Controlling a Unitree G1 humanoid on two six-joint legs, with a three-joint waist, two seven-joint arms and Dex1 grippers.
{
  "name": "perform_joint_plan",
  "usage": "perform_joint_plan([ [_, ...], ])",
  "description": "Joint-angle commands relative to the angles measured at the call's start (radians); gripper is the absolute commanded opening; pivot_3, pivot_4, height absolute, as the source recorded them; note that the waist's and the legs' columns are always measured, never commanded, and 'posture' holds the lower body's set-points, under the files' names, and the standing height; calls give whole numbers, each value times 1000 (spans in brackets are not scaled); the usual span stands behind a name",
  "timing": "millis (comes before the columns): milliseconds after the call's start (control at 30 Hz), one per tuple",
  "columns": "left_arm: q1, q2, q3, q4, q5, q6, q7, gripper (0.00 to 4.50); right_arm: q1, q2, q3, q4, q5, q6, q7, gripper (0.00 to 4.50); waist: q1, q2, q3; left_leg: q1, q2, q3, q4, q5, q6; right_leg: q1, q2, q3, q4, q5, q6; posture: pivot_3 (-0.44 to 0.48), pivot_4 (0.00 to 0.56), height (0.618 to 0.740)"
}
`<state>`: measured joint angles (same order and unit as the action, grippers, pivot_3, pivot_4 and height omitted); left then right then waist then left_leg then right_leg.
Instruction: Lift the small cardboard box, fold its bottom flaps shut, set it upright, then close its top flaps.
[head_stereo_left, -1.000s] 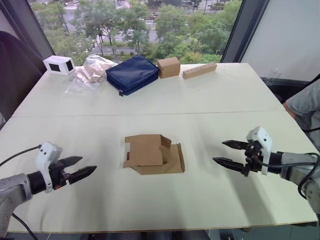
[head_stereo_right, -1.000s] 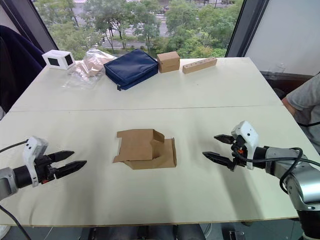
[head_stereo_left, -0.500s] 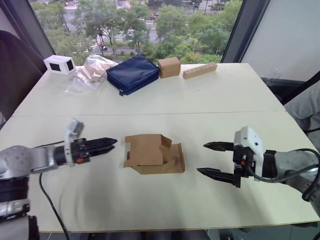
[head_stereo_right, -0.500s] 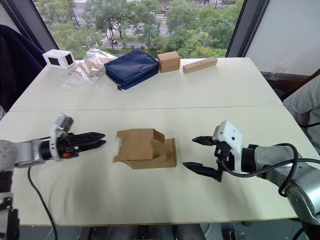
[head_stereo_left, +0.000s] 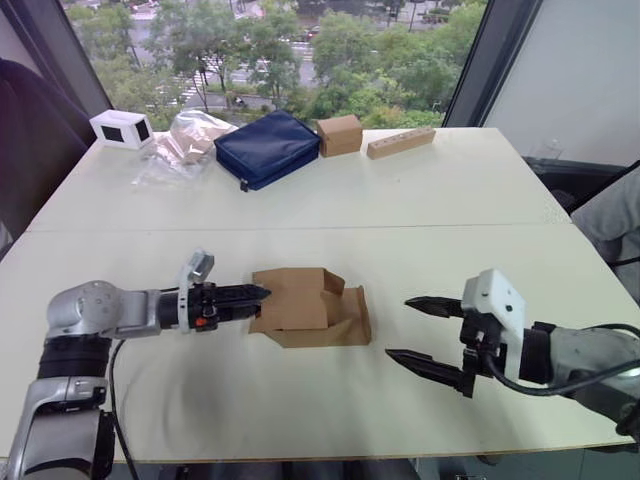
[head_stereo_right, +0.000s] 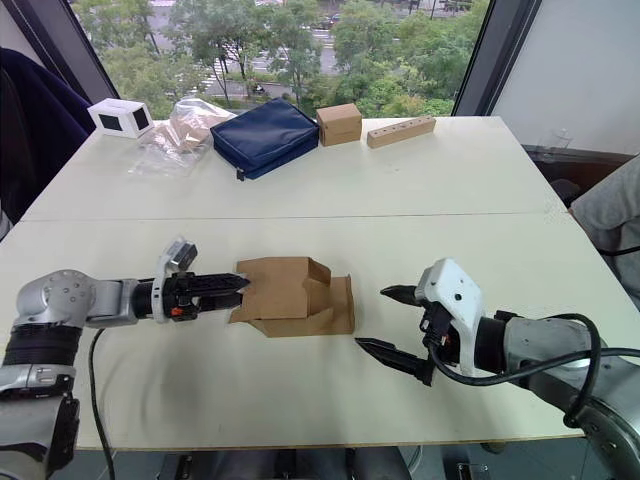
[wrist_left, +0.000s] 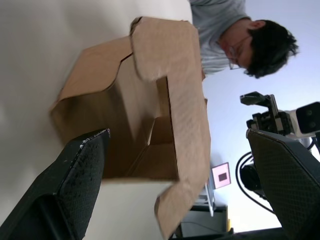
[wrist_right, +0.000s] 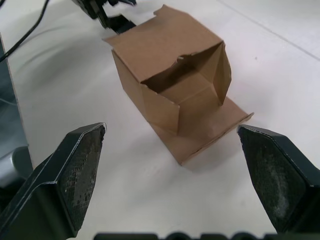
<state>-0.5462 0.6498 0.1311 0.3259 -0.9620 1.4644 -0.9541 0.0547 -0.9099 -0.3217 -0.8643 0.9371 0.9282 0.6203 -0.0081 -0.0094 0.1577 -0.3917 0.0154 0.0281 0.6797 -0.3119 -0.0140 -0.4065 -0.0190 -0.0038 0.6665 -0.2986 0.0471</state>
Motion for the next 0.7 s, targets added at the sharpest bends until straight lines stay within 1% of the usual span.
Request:
perform_joint_plan([
  [33, -35, -22, -17, 26, 33, -44, -23, 4500, 18, 6, -26, -39, 22, -13, -32, 4444, 0, 0, 0, 0, 0, 0, 0, 0, 0, 0, 0, 0, 0, 0, 0, 0, 150, 740],
  [233, -94, -56, -79, 97, 92, -86, -80, 4500, 25, -1, -31, -49, 47, -11, -79, 4444, 0, 0, 0, 0, 0, 0, 1, 0, 0, 0, 1, 0, 0, 0, 0, 0, 150, 740],
  [400, -133, -91, -82, 119, 108, -68, -78, 4500, 16, -4, -17, -50, 61, -10, -106, 4444, 1, 0, 0, 0, 0, 0, 1, 0, 0, 0, 1, 0, 0, 0, 0, 0, 150, 740],
  [500, -123, -98, -75, 75, 89, -36, -79, 3751, 18, -16, -17, -55, 83, -3, -114, 4500, 0, 0, 0, 0, 0, 0, 1, 0, 1, 0, 1, 0, 0, -1, 1, 0, 150, 740],
  [533, -116, -100, -71, 53, 81, -22, -73, 3395, 19, -26, -17, -57, 98, 5, -110, 4500, -1, 0, 0, 0, 0, 0, 1, 0, 1, 0, 1, 0, 0, -1, 1, 0, 150, 740],
  [700, -81, -121, -46, -12, 70, 11, -43, 1328, 27, -60, -19, -63, 139, 17, -103, 4500, -1, 0, 0, 0, 0, 0, 1, 0, 1, 0, 1, 0, 1, -1, 1, 0, 150, 740],
])
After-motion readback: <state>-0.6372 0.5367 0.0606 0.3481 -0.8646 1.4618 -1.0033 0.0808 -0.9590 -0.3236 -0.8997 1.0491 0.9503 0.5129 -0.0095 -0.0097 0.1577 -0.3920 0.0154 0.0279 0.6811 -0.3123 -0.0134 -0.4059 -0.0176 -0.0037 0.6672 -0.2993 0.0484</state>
